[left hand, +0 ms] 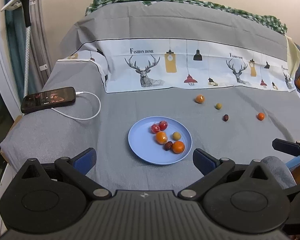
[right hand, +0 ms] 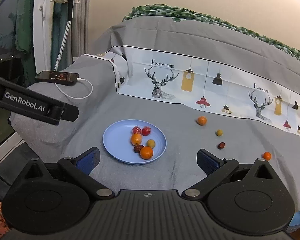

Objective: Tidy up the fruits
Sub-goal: 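Lift both tools back from the plate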

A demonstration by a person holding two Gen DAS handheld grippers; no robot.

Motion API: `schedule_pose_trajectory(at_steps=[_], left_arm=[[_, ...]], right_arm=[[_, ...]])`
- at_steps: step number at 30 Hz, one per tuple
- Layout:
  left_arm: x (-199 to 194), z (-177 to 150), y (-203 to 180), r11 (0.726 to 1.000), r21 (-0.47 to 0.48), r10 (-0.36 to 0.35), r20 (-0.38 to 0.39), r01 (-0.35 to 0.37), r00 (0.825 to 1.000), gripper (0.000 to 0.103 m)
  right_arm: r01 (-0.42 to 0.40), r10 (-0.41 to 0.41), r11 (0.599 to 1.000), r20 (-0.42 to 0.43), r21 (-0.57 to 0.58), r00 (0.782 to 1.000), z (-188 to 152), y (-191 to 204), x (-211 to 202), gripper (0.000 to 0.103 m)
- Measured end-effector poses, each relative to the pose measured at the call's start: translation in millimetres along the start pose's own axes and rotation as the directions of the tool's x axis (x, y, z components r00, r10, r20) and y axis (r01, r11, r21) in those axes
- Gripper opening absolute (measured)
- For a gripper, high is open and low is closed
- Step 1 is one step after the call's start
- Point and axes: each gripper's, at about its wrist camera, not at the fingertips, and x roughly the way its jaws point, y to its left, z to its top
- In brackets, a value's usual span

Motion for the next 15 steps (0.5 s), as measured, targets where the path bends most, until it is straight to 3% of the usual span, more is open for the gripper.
schedule_pose_trajectory(at_steps=[15], left_arm=[[18.5,5.3,-12.3,0.998,0.049,0.027,-0.040,-0.025,0.999,0.103]], right_arm=[[-0.005,0.008,0.995,-0.031,0.104,0.999,-6.4,-18.5,15.5,0.102]])
